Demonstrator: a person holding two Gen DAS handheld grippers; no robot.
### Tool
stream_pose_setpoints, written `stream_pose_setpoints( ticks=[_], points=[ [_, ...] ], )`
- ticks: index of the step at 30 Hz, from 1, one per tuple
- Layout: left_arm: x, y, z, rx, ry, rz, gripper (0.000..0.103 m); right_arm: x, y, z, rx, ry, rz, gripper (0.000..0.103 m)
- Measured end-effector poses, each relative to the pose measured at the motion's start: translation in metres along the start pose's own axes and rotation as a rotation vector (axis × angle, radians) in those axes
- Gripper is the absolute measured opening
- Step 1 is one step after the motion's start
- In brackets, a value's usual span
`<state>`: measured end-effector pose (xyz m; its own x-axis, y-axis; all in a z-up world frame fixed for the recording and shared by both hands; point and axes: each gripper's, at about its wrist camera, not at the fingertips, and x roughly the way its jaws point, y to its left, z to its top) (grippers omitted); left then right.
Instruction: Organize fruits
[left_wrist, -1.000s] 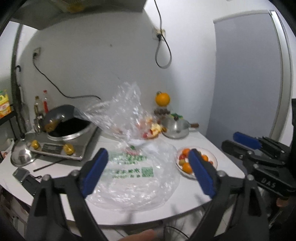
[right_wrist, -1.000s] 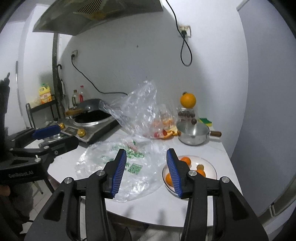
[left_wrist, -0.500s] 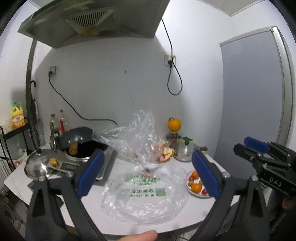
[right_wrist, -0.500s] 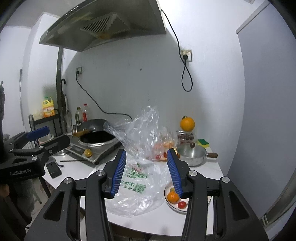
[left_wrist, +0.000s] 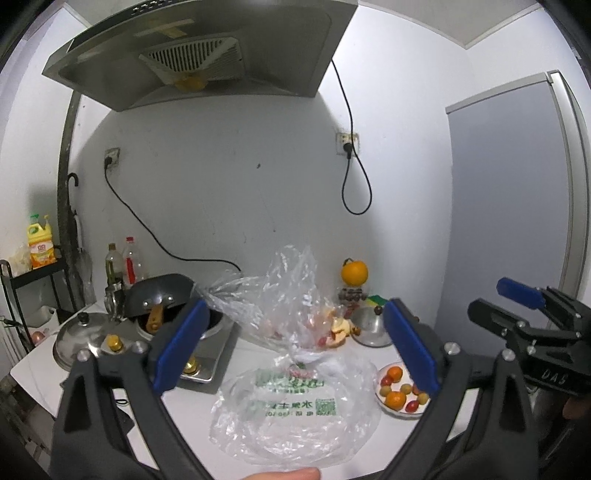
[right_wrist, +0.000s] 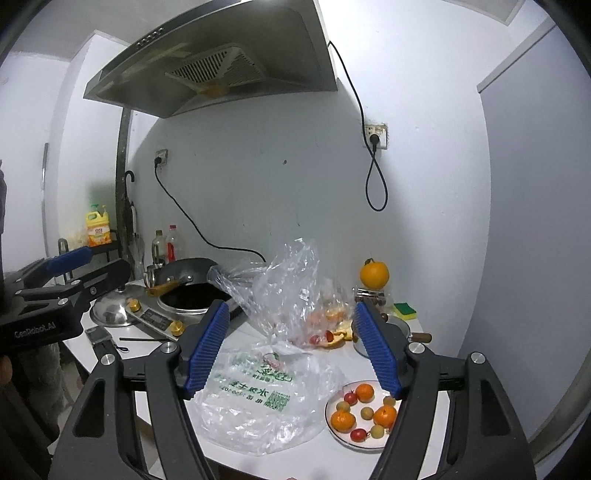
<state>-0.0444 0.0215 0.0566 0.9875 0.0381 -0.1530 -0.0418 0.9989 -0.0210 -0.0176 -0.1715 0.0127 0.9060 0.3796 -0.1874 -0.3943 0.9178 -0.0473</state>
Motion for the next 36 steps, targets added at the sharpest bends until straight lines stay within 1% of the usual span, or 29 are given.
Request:
stream_pose_setpoints(
  ticks=[15,36],
  points=[
    [0.015,-0.009,-0.003,0.017,0.014,-0.019,0.097,0.013,-0.008,-0.004,0.01,0.019,-0.007,0.074],
    [0.019,-0.016,-0.001,0.013,0.006,-0.047,0.097,0.021,-0.019,-0.011,0.024,0.035,-0.028,0.074]
  ],
)
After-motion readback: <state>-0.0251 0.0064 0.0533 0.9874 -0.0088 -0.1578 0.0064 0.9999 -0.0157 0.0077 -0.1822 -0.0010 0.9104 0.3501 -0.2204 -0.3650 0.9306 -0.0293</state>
